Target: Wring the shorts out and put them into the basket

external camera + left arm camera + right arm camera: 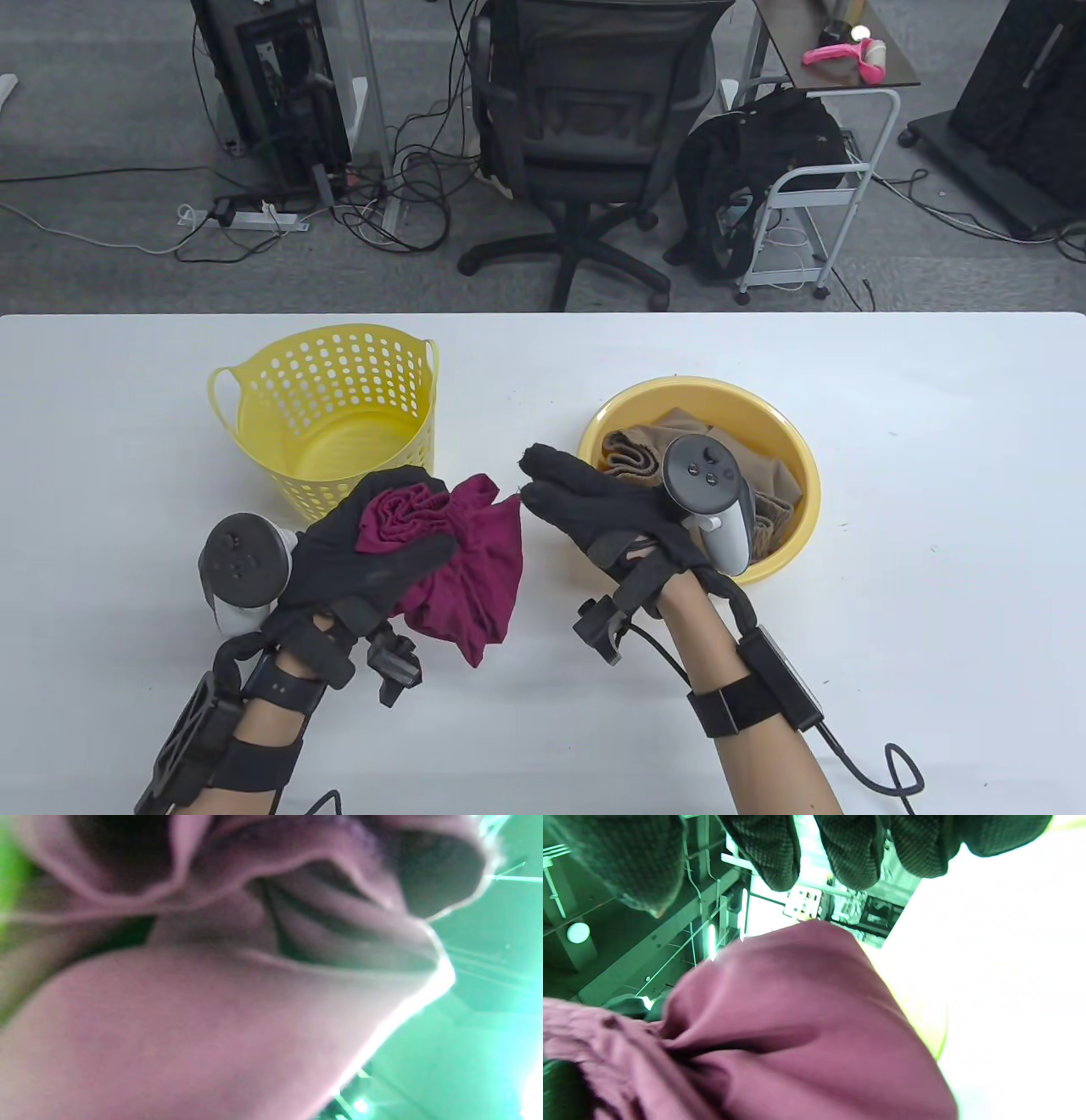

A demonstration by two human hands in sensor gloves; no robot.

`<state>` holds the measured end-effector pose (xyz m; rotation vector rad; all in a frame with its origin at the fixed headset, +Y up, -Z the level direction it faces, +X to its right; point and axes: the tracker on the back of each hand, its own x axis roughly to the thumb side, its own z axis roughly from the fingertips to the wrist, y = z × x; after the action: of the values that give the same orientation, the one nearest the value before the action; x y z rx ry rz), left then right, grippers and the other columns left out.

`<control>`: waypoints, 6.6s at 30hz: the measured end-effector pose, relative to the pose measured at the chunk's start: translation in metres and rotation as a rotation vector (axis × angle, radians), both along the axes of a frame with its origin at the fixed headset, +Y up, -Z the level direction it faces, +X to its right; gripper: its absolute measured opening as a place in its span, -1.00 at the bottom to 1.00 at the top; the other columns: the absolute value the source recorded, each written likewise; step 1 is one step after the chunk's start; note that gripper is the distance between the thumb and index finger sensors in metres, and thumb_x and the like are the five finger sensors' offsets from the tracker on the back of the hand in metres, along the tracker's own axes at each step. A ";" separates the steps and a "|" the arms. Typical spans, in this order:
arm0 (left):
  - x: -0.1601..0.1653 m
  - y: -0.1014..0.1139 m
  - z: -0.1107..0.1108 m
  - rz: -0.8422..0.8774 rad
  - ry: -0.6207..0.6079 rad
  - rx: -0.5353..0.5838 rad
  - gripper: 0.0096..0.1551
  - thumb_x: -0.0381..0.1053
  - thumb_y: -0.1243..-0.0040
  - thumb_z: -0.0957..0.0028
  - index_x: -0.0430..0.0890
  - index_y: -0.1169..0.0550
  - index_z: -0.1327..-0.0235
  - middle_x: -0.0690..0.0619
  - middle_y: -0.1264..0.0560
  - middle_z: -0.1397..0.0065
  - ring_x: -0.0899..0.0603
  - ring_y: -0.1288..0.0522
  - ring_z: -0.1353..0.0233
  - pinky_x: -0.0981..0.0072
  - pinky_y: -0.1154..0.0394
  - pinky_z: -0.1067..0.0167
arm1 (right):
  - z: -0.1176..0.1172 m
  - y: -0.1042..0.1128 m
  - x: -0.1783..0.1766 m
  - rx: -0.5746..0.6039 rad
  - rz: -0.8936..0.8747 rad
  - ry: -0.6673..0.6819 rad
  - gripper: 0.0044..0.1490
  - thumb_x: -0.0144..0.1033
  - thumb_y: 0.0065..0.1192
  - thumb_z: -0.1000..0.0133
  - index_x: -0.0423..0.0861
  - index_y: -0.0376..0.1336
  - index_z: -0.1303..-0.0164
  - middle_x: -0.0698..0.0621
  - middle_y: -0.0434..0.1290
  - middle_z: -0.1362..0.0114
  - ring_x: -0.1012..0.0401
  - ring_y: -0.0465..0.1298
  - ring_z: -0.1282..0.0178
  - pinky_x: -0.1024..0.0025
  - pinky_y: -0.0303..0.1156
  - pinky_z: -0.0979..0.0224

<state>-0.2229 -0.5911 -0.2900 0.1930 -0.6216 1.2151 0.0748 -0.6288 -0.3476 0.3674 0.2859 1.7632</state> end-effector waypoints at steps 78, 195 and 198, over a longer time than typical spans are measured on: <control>0.021 -0.039 -0.016 -0.111 0.085 -0.102 -0.17 0.41 -0.40 -0.11 -0.04 -0.37 -0.44 -0.21 -0.53 -0.37 -0.31 -0.63 -0.21 -0.37 -0.46 -0.24 | 0.048 0.001 -0.057 0.480 0.500 0.059 0.07 0.04 0.79 0.24 -0.20 0.22 -0.29 0.03 0.53 -0.05 0.22 0.62 0.30 0.41 0.60 0.23; 0.013 -0.020 0.000 -0.111 -0.004 0.090 -0.25 0.38 -0.31 -0.14 -0.08 -0.38 -0.36 -0.21 -0.54 -0.33 -0.28 -0.65 -0.16 -0.35 -0.45 -0.29 | 0.024 -0.036 -0.061 -0.067 0.072 0.342 -0.09 -0.08 0.76 0.11 -0.23 0.25 -0.25 -0.02 0.53 -0.06 0.12 0.62 0.24 0.23 0.59 0.09; 0.013 -0.021 0.000 -0.115 -0.006 0.091 -0.25 0.37 -0.31 -0.14 -0.08 -0.38 -0.36 -0.21 -0.54 -0.33 -0.28 -0.65 -0.16 -0.35 -0.45 -0.29 | 0.024 -0.036 -0.061 -0.058 0.080 0.341 -0.08 -0.08 0.75 0.11 -0.23 0.24 -0.26 -0.03 0.53 -0.07 0.11 0.62 0.23 0.23 0.59 0.08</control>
<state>-0.2104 -0.6116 -0.2904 0.2273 -0.6851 1.0773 0.0139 -0.6648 -0.3239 0.6224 0.6003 1.7618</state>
